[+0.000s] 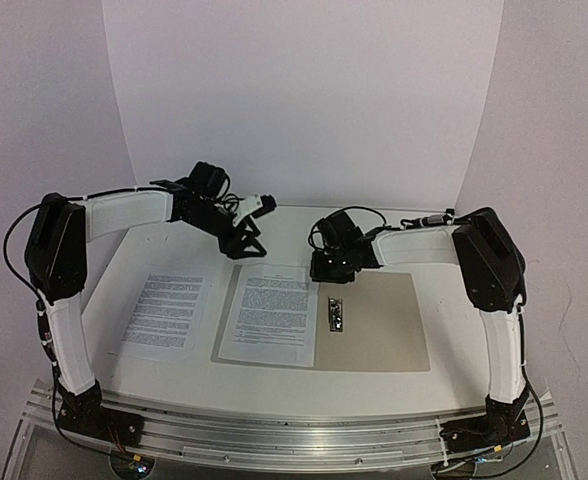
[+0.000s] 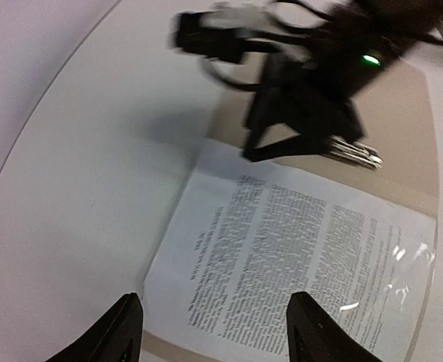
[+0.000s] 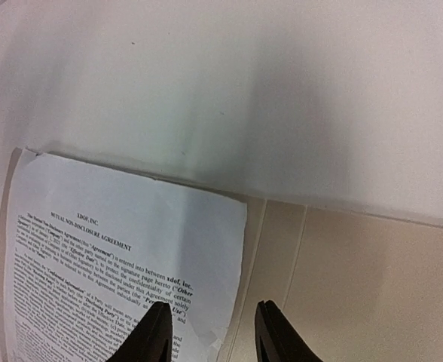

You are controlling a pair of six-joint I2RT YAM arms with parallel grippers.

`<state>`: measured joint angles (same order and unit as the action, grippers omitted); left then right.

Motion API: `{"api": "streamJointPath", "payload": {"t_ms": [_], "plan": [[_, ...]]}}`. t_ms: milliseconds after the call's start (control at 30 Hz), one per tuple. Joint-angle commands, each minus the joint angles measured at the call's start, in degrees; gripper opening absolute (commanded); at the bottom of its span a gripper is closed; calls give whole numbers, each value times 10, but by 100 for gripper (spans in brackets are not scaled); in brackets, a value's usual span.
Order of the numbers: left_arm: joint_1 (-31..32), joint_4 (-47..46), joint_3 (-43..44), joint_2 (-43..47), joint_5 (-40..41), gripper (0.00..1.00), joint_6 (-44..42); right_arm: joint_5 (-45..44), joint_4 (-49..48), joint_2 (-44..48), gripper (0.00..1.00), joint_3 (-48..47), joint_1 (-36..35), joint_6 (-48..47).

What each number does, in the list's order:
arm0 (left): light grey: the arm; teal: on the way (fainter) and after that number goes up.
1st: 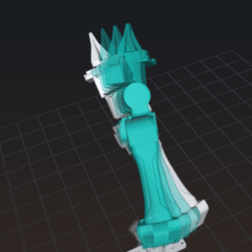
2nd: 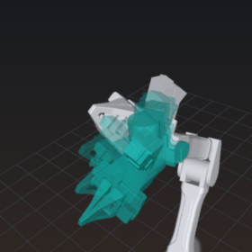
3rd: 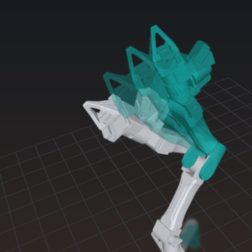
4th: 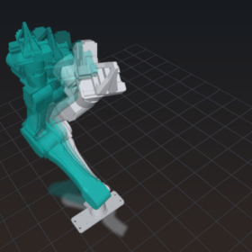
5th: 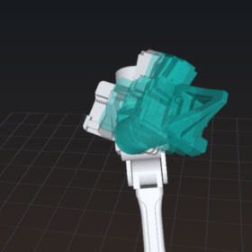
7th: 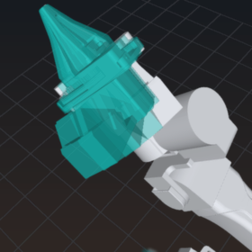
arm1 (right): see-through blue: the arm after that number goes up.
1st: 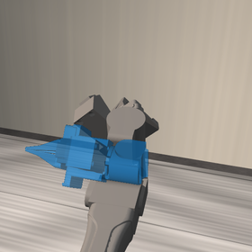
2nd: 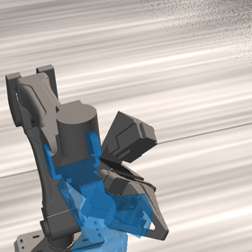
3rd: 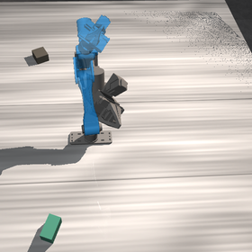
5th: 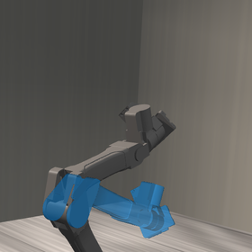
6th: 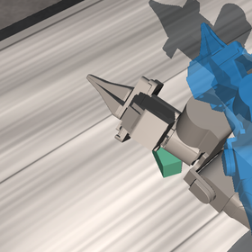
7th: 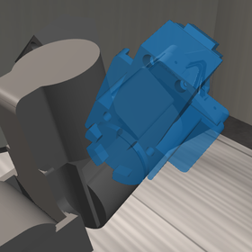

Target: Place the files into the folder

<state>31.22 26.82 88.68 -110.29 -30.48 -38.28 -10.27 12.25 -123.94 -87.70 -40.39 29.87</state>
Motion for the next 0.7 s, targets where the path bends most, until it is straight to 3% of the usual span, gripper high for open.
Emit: {"api": "streamJointPath", "payload": {"t_ms": [0, 100, 400, 667], "plan": [[-89, 70, 78, -84, 63, 58, 409, 35, 1, -27, 38, -47, 12, 4], [-111, 88, 90, -120, 69, 56, 473, 44, 0, -36, 38, -54, 20, 9], [-112, 40, 57, -150, 58, 54, 532, 93, 0, -65, 37, -65, 27, 9], [-112, 35, 22, -171, 65, 39, 565, 121, -1, -79, 23, -69, 32, 11]]}}
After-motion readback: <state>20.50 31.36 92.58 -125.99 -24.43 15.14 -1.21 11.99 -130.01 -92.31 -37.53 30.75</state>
